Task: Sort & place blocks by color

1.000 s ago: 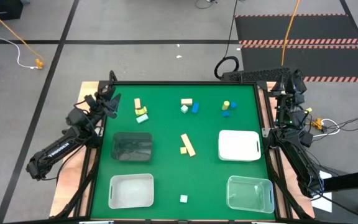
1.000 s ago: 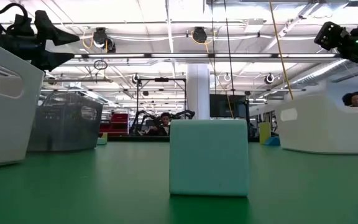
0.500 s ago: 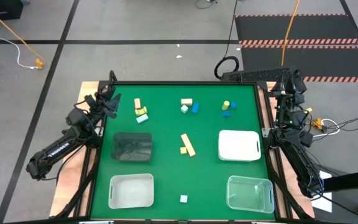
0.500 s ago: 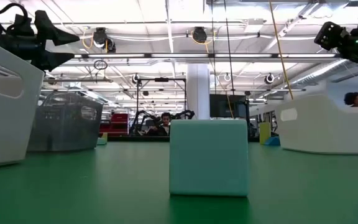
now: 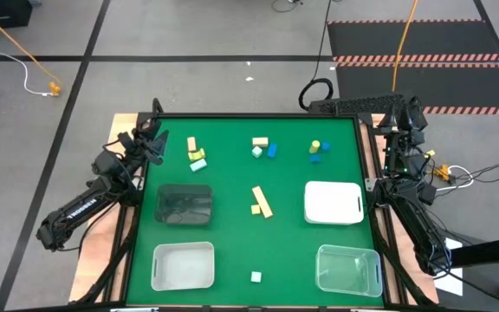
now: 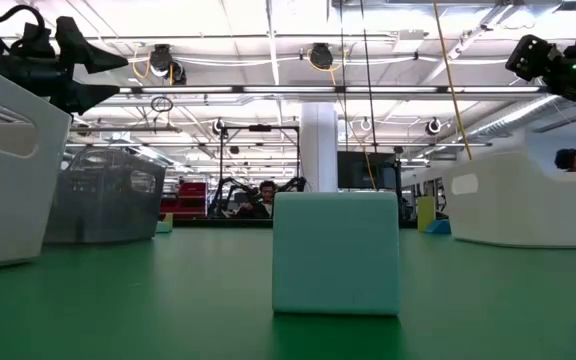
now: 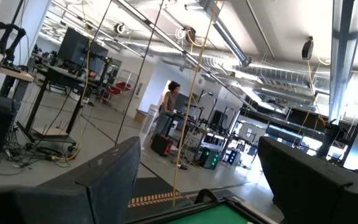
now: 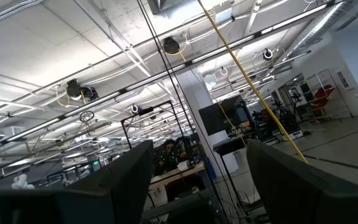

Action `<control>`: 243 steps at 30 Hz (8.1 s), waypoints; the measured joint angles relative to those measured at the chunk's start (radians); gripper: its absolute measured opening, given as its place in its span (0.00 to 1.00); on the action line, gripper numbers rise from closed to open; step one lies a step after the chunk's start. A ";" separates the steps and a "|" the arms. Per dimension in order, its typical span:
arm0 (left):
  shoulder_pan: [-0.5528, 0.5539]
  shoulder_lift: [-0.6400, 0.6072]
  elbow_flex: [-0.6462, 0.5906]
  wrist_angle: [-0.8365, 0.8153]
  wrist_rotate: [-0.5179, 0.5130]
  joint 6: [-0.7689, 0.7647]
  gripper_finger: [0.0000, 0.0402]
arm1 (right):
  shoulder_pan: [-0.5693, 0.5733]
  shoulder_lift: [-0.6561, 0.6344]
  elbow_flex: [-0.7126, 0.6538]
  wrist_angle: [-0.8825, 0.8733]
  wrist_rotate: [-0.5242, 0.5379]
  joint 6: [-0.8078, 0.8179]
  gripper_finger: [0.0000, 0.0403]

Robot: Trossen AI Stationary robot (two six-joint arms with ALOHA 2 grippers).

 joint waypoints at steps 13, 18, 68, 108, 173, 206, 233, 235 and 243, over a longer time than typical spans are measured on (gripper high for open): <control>0.000 0.000 0.000 0.000 0.000 0.000 0.81 | -0.002 0.000 0.000 0.000 0.001 -0.027 0.62; 0.000 0.000 0.000 0.000 0.000 0.000 0.81 | -0.002 0.000 0.000 0.000 0.001 -0.027 0.62; 0.000 0.000 0.000 0.000 0.000 0.000 0.81 | 0.004 0.215 0.288 -0.087 -0.492 0.537 0.62; 0.000 0.000 0.000 0.000 0.000 0.000 0.81 | 0.585 0.979 0.510 -0.690 -0.125 0.131 0.62; 0.000 0.000 0.000 0.000 0.000 0.000 0.81 | 0.697 1.023 0.510 -0.279 -0.565 0.445 0.27; 0.000 0.000 0.000 0.000 0.000 0.000 0.81 | 1.350 0.782 0.510 -0.838 -0.702 0.924 0.27; 0.000 0.000 0.000 0.000 0.000 0.000 0.81 | 1.353 0.724 0.510 -1.324 -0.314 0.616 0.50; 0.000 0.000 0.000 0.000 0.000 0.000 0.81 | 1.352 0.724 0.510 -1.323 -0.316 0.604 0.53; 0.000 0.000 0.000 0.001 0.000 0.000 0.81 | 1.353 0.724 0.510 -1.276 -0.314 0.642 0.59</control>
